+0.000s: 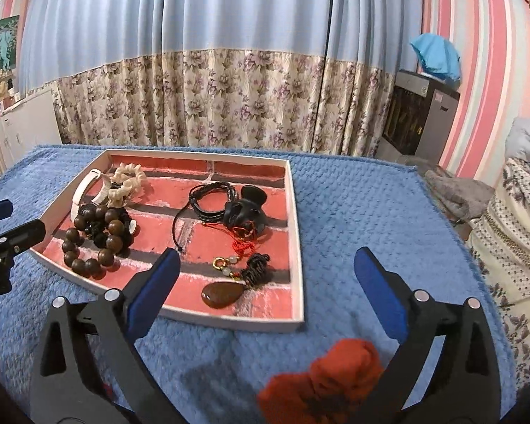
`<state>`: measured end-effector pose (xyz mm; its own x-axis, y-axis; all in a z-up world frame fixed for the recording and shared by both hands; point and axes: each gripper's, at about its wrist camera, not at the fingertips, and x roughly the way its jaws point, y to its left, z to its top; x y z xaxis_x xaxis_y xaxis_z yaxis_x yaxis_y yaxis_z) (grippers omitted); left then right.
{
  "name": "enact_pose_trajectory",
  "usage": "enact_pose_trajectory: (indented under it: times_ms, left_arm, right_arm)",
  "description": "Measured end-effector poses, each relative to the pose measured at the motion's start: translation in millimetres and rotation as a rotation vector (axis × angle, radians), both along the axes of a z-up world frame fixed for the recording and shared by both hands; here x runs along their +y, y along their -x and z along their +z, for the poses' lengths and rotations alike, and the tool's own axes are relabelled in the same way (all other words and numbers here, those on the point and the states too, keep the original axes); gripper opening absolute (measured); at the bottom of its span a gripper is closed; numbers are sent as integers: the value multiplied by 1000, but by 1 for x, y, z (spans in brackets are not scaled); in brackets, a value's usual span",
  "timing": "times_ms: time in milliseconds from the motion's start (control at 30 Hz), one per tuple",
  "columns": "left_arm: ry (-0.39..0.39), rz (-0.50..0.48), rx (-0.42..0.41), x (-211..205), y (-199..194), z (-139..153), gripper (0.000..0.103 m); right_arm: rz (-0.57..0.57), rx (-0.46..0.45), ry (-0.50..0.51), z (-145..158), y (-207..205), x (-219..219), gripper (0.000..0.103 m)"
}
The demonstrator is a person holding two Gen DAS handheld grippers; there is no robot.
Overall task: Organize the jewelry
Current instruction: 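Open the left tool releasing the bracelet while the right tool releases the pendant in the tray, then move both tools toward the red-ball hair tie and the orange scrunchie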
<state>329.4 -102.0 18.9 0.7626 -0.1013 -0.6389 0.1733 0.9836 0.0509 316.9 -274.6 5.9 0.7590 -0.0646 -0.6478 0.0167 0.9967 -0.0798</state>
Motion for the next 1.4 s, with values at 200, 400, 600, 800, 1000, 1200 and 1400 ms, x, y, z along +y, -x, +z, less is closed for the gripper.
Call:
enact_pose_trajectory:
  times_ms: [200, 400, 600, 800, 1000, 1200, 1400]
  left_arm:
    - [-1, -10, 5, -1, 28, -2, 87]
    - [12, -25, 30, -7, 54, -9, 87]
    - [24, -49, 67, -17, 71, -19, 87]
    - [28, -89, 114, -30, 88, -39, 87]
    - [22, -106, 172, -35, 92, -57, 87]
    - [6, -127, 211, -44, 95, -70, 86]
    - [-18, -135, 235, -51, 89, -78, 70]
  right_arm:
    - [-8, -23, 4, 11, 30, -14, 98]
    - [-33, -24, 3, 13, 56, -34, 98]
    - [-57, 5, 7, 3, 72, -51, 95]
    - [-81, 61, -27, -17, 79, -67, 84]
    - [-99, 99, -29, -35, 75, -72, 80]
    - [-96, 127, -27, -47, 69, -74, 79]
    - [-87, 140, -39, -51, 64, -74, 75]
